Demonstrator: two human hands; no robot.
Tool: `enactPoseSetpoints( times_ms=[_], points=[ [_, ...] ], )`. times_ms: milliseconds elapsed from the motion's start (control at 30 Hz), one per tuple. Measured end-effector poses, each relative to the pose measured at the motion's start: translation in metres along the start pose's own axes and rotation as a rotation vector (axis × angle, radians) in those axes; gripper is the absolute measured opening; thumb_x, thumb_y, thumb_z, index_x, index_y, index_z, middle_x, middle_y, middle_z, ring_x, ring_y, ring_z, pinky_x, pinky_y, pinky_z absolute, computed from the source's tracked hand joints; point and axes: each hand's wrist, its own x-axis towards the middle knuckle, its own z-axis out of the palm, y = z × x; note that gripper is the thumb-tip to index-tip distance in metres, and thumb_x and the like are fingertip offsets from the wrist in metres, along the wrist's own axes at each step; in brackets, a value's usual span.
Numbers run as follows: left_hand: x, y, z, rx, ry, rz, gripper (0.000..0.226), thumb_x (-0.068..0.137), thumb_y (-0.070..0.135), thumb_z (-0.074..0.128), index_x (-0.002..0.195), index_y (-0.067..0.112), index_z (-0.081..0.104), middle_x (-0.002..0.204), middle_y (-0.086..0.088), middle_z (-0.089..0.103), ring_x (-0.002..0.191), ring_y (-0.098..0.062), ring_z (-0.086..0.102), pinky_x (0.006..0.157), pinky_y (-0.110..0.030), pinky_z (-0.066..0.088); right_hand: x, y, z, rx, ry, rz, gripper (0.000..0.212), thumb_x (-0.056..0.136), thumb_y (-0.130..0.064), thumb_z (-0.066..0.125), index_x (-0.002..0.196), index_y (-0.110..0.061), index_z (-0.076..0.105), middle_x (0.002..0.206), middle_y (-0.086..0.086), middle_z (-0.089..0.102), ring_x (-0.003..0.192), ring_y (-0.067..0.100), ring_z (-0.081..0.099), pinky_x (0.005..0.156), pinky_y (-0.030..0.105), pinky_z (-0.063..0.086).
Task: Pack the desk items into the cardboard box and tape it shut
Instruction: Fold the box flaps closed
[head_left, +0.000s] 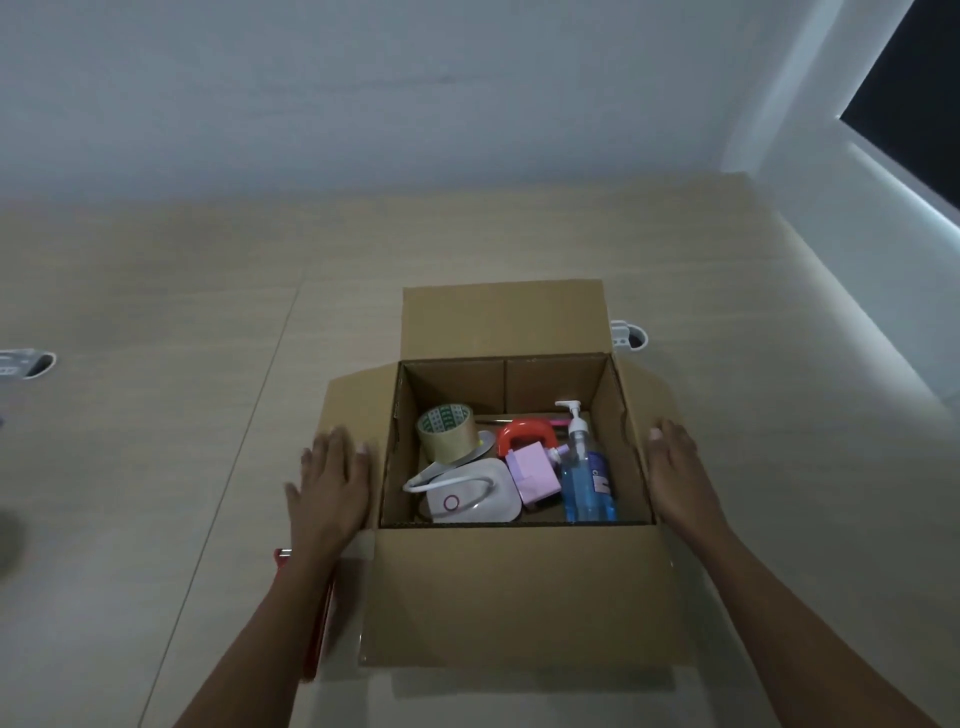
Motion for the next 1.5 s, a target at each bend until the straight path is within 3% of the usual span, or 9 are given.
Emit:
enactPoseSetpoints(
  times_ms=[200, 333, 533, 667, 767, 900, 1067, 1267, 1500],
  points=[
    [0.001, -0.022, -0.017, -0.322, 0.019, -0.187, 0.064, 0.102, 0.056, 0.030, 0.157, 0.024, 0.022, 0.159, -0.012, 0.034, 0.142, -0.037, 0.035, 0.114, -0.059, 0.029, -0.003, 0.011, -0.024, 0.069, 0.022, 0.200, 0.054, 0.108, -0.040, 0.024, 0.152, -0.012, 0.037, 0.158, 0.014, 0.036, 0.144, 0.033, 0.034, 0.116, 0.046, 0.026],
    [-0.006, -0.003, -0.070, -0.448, 0.157, -0.135, 0.047, 0.101, 0.043, 0.043, 0.143, 0.022, 0.049, 0.130, -0.008, 0.059, 0.114, -0.031, 0.056, 0.096, -0.053, 0.048, -0.013, -0.011, -0.063, 0.009, 0.262, 0.219, 0.039, 0.104, -0.030, 0.034, 0.106, -0.007, 0.066, 0.117, 0.027, 0.064, 0.103, 0.043, 0.058, 0.084, 0.044, 0.043],
    [-0.030, 0.067, -0.110, -0.651, 0.019, 0.096, 0.030, 0.102, 0.037, 0.049, 0.120, 0.024, 0.070, 0.108, 0.002, 0.073, 0.096, -0.018, 0.069, 0.084, -0.043, 0.057, -0.045, -0.092, -0.100, 0.060, 0.378, -0.006, 0.039, 0.100, -0.027, 0.042, 0.068, -0.006, 0.046, 0.063, 0.011, 0.052, 0.063, 0.034, 0.050, 0.056, 0.035, 0.037],
    [-0.031, 0.091, -0.064, -0.394, -0.014, 0.335, 0.030, 0.101, 0.039, 0.050, 0.122, 0.030, 0.070, 0.117, 0.012, 0.069, 0.100, -0.008, 0.066, 0.086, -0.024, 0.054, -0.068, -0.126, -0.070, 0.144, 0.131, -0.196, 0.031, 0.105, -0.035, 0.039, 0.097, -0.023, 0.066, 0.086, 0.005, 0.068, 0.073, 0.012, 0.059, 0.063, 0.017, 0.039],
    [-0.031, 0.088, -0.026, -0.184, 0.005, 0.501, 0.032, 0.101, 0.027, 0.051, 0.130, 0.025, 0.065, 0.128, 0.004, 0.061, 0.109, -0.015, 0.058, 0.087, -0.022, 0.044, -0.067, -0.115, -0.034, 0.068, -0.135, -0.284, 0.044, 0.106, -0.043, 0.032, 0.147, -0.033, 0.045, 0.143, -0.004, 0.057, 0.129, 0.015, 0.053, 0.099, 0.027, 0.044],
    [-0.028, 0.068, 0.006, 0.130, 0.032, 0.693, 0.039, 0.099, 0.034, 0.046, 0.136, 0.029, 0.059, 0.132, 0.000, 0.059, 0.117, -0.021, 0.054, 0.095, -0.035, 0.044, -0.053, -0.072, 0.005, -0.205, -0.303, -0.470, 0.048, 0.106, -0.045, 0.021, 0.154, -0.042, 0.021, 0.165, -0.014, 0.014, 0.151, 0.000, 0.004, 0.125, 0.037, 0.002],
    [-0.007, 0.059, 0.006, 0.253, 0.004, 0.807, 0.042, 0.102, 0.047, 0.031, 0.136, 0.041, 0.054, 0.129, 0.011, 0.053, 0.123, -0.014, 0.045, 0.100, -0.031, 0.032, -0.038, -0.049, 0.016, -0.504, -0.298, -0.624, 0.052, 0.105, -0.049, 0.018, 0.156, -0.041, 0.017, 0.166, -0.013, 0.006, 0.151, 0.000, -0.007, 0.123, 0.033, -0.008],
    [0.053, 0.086, 0.005, 0.125, 0.038, 0.534, 0.049, 0.099, 0.056, 0.040, 0.144, 0.038, 0.038, 0.155, 0.001, 0.030, 0.143, -0.026, 0.024, 0.110, -0.048, 0.032, -0.035, -0.043, 0.023, -0.560, -0.254, -0.636, 0.049, 0.107, -0.048, 0.016, 0.155, -0.045, 0.007, 0.164, -0.017, -0.003, 0.149, -0.004, -0.015, 0.123, 0.031, -0.011],
    [0.101, 0.111, 0.001, -0.470, -0.210, 0.135, 0.126, 0.075, 0.053, 0.079, 0.155, 0.030, -0.016, 0.159, -0.005, 0.026, 0.140, -0.032, 0.037, 0.111, -0.057, 0.038, -0.032, -0.039, 0.026, -0.538, -0.230, -0.639, 0.049, 0.106, -0.050, 0.022, 0.154, -0.046, 0.012, 0.163, -0.018, -0.002, 0.148, -0.007, -0.014, 0.122, 0.027, -0.012]
  ],
)
